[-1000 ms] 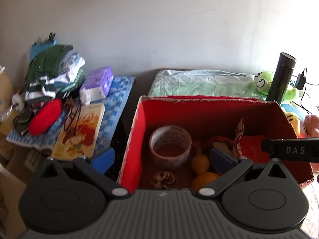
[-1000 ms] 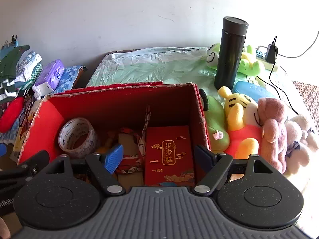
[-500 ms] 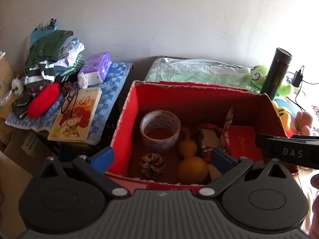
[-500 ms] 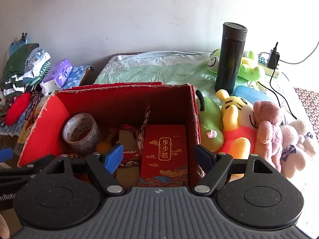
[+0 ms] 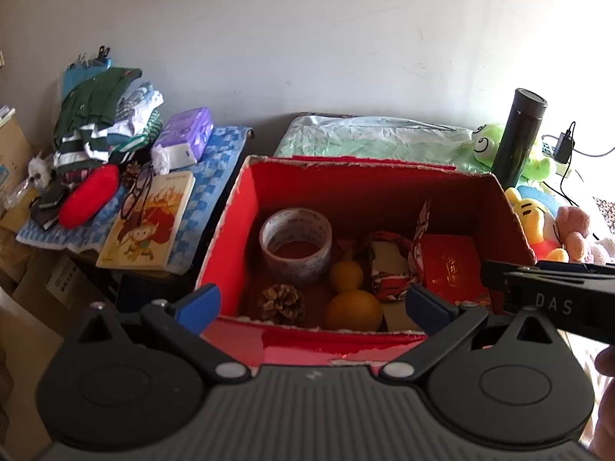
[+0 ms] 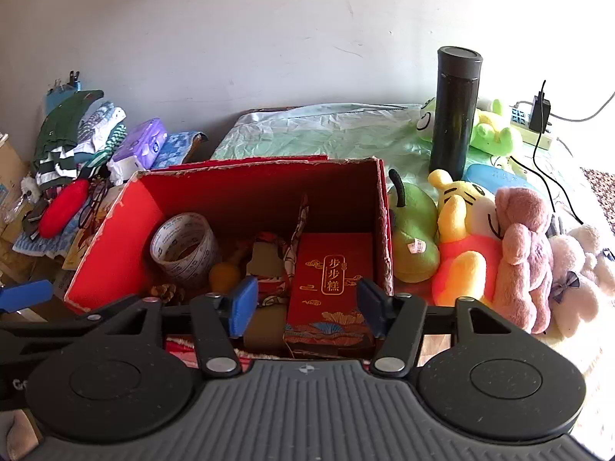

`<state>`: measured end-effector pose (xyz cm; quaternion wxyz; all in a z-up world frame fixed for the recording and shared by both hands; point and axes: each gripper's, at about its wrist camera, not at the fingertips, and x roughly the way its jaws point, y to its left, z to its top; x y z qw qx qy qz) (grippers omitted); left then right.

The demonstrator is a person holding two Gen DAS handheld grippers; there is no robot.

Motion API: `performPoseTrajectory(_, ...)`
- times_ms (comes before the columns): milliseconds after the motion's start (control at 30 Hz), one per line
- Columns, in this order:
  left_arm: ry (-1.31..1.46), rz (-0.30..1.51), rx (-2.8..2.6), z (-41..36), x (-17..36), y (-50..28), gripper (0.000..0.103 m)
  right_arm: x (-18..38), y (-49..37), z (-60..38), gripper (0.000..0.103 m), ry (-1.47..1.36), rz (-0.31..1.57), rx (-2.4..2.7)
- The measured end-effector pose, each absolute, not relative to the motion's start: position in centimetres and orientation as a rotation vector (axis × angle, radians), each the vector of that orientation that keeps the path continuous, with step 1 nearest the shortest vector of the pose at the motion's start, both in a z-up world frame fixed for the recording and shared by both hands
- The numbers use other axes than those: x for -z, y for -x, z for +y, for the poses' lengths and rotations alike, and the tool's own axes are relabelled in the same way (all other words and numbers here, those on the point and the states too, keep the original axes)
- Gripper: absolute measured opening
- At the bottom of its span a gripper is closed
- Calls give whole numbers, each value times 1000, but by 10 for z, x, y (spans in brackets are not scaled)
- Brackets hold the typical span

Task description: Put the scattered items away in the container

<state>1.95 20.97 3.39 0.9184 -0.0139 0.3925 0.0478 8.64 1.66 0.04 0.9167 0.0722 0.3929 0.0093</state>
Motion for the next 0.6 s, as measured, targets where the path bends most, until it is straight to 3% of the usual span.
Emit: performPoseTrajectory(600, 58, 860, -125, 213, -19, 6, 102, 3, -60, 21, 39, -114, 796, -138)
